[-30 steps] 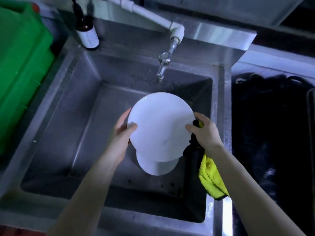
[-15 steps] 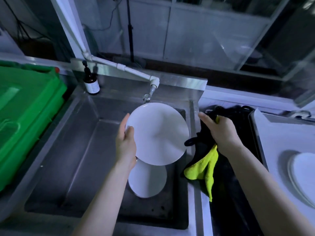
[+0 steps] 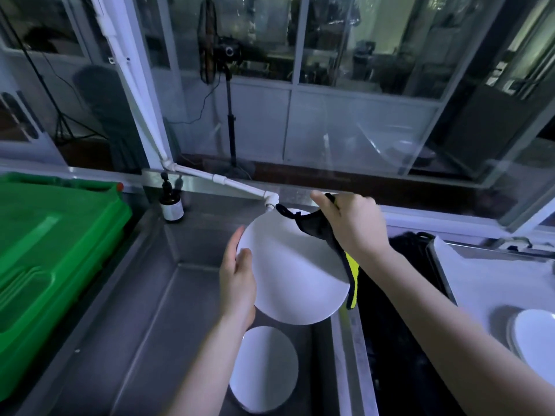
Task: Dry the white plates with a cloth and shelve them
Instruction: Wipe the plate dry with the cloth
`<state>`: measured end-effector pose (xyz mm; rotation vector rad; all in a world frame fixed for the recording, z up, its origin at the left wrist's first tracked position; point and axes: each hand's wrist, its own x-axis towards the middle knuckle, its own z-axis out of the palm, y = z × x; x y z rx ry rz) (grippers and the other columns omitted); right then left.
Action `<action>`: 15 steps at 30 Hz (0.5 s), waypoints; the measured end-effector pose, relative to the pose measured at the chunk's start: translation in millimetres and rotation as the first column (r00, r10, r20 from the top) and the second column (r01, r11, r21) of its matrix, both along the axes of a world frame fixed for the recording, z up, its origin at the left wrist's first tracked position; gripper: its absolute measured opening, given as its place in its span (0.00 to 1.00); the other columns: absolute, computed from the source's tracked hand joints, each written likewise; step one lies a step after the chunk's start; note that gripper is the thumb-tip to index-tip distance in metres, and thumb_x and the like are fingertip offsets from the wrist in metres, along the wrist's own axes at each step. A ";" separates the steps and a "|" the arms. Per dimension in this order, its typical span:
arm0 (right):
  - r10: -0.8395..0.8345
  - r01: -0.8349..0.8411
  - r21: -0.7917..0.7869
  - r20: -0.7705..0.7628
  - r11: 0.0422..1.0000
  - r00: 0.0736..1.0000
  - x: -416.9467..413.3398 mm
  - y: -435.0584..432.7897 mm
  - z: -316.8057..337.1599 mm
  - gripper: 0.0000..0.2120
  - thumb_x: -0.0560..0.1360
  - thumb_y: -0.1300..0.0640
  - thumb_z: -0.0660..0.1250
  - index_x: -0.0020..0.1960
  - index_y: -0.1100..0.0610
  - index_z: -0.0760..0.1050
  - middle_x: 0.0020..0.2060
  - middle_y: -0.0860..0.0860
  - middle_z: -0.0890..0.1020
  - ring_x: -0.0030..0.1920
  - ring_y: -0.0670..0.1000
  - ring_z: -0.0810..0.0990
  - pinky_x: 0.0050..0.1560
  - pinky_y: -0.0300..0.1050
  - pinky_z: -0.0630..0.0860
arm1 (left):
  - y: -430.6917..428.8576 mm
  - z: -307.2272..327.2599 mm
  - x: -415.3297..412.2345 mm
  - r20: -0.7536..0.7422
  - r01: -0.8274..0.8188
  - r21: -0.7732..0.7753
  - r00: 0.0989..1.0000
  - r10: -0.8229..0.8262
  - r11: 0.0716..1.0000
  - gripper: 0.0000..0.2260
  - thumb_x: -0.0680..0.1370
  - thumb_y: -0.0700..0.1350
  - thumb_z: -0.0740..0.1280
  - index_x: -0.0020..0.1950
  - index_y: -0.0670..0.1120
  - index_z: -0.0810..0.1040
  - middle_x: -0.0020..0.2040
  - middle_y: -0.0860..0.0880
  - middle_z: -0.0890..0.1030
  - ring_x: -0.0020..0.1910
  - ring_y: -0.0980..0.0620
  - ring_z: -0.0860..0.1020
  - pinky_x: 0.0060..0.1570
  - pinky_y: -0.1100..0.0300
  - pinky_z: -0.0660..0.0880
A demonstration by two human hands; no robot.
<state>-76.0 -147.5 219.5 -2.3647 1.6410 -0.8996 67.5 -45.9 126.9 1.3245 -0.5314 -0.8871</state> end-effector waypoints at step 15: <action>0.827 -0.764 0.385 0.003 0.518 0.562 19.4 64.4 -41.5 0.16 0.84 0.57 0.56 0.65 0.61 0.77 0.63 0.49 0.79 0.47 0.42 0.67 0.57 0.31 0.62 | -11.9 8.5 39.1 -0.005 -0.107 -0.059 0.994 0.107 0.993 0.21 0.85 0.41 0.57 0.56 0.65 0.82 0.59 0.61 0.83 0.61 0.59 0.80 0.58 0.61 0.77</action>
